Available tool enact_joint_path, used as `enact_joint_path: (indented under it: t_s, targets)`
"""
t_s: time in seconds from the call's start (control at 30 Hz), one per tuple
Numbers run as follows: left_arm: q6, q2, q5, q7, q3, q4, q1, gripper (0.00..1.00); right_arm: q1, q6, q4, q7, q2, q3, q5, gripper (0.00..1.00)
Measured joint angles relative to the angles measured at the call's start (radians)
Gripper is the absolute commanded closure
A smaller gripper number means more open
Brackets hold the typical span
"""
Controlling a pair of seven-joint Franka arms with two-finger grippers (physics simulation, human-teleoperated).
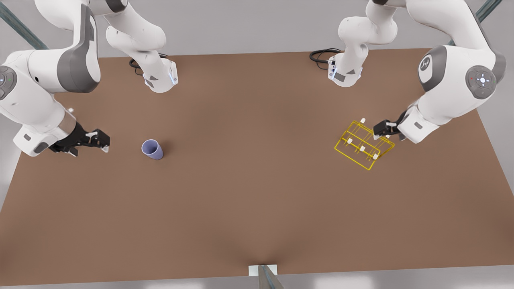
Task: Place the cup on the cup holder
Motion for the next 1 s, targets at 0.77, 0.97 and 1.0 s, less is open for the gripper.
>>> enact_joint_path:
  t_s: [0.77, 0.97, 1.0]
  targets:
    - [-0.052, 0.261, -0.006, -0.235, -0.009, 0.130, -0.111, 0.00, -0.008, 0.224, -0.481, 0.159, -0.034, 0.239, 0.000, 0.00]
    - [-0.086, 0.263, -0.022, -0.307, -0.009, 0.124, -0.111, 0.00, -0.085, 0.407, -0.785, 0.208, -0.205, 0.302, 0.000, 0.00]
    - [-0.089, 0.263, -0.023, -0.317, -0.009, 0.124, -0.111, 0.00, -0.083, 0.433, -0.810, 0.215, -0.215, 0.308, 0.000, 0.00]
